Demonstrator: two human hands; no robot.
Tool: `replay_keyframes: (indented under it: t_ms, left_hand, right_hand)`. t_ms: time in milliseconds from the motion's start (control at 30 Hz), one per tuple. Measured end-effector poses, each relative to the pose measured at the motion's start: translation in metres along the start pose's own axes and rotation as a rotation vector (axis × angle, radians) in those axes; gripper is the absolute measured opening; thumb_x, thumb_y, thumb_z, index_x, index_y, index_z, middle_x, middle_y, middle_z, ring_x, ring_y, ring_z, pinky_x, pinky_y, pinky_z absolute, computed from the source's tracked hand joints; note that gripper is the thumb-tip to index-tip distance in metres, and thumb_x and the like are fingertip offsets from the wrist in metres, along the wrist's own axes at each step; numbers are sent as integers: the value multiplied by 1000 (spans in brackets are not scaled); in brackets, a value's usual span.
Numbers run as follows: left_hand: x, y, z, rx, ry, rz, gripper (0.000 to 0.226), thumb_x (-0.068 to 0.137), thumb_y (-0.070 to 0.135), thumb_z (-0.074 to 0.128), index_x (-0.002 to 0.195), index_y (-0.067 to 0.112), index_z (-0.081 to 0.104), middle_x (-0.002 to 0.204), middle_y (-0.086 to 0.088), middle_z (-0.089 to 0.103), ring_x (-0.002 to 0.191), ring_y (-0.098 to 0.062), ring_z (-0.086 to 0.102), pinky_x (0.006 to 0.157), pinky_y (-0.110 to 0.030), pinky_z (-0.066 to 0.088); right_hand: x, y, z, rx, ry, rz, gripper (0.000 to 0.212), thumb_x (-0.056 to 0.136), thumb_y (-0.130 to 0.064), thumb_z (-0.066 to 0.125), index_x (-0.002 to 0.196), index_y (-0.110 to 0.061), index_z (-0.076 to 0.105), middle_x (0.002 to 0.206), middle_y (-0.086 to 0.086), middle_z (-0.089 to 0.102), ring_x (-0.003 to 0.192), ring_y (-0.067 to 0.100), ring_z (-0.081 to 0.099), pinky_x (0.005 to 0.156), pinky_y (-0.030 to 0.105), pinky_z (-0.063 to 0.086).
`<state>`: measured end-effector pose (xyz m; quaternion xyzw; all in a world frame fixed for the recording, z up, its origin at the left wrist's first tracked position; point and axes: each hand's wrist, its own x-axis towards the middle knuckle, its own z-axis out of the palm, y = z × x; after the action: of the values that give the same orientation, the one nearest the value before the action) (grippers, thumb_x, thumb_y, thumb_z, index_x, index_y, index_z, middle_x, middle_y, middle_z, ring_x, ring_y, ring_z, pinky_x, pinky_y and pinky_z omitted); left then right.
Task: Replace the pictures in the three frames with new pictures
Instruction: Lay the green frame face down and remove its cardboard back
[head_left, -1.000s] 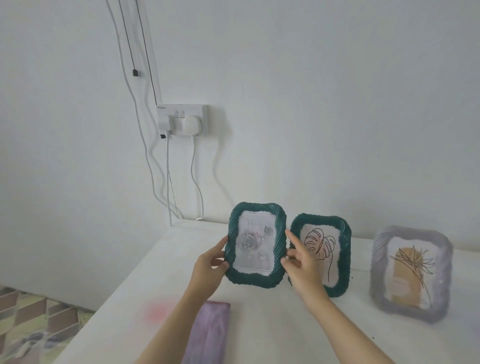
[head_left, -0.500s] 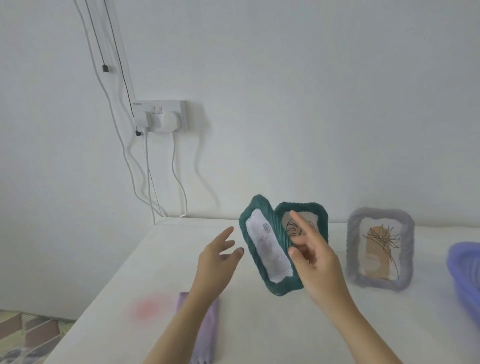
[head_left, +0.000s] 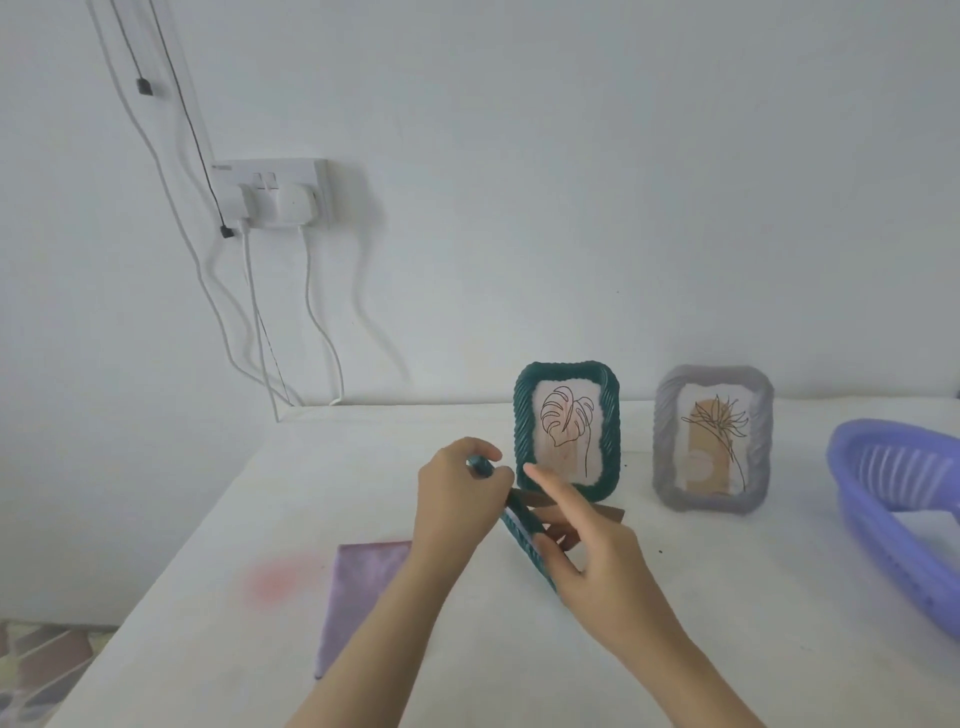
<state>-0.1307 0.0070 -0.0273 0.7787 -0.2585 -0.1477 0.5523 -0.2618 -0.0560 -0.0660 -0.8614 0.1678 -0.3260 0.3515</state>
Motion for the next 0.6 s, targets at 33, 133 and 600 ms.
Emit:
replay_keyframes:
  t_ms: [33, 133, 600]
  left_hand:
    - [-1, 0, 0, -8, 8, -5, 14, 74, 11, 57, 81, 22, 63, 75, -8, 68, 65, -28, 67, 66, -40, 58]
    - [-2, -3, -5, -29, 18, -21, 10, 74, 10, 61, 79, 18, 64, 71, -10, 70, 58, -28, 66, 64, -39, 59]
    - [-2, -28, -19, -340, -337, -62, 22, 88, -9, 45, 101, 6, 57, 79, -6, 72, 61, -16, 63, 58, -26, 54]
  right_hand:
    - [-2, -2, -1, 15, 0, 11, 61, 87, -16, 58, 127, -57, 36, 99, -28, 64, 91, 4, 60, 79, 10, 45]
    - [-3, -5, -11, 100, 89, 39, 47, 88, -15, 57, 126, -42, 48, 90, -17, 69, 85, 7, 62, 73, 11, 46]
    - [-22, 62, -24, 304, 119, 531, 36, 89, -15, 56, 120, -34, 54, 100, -1, 67, 95, 9, 62, 88, 26, 47]
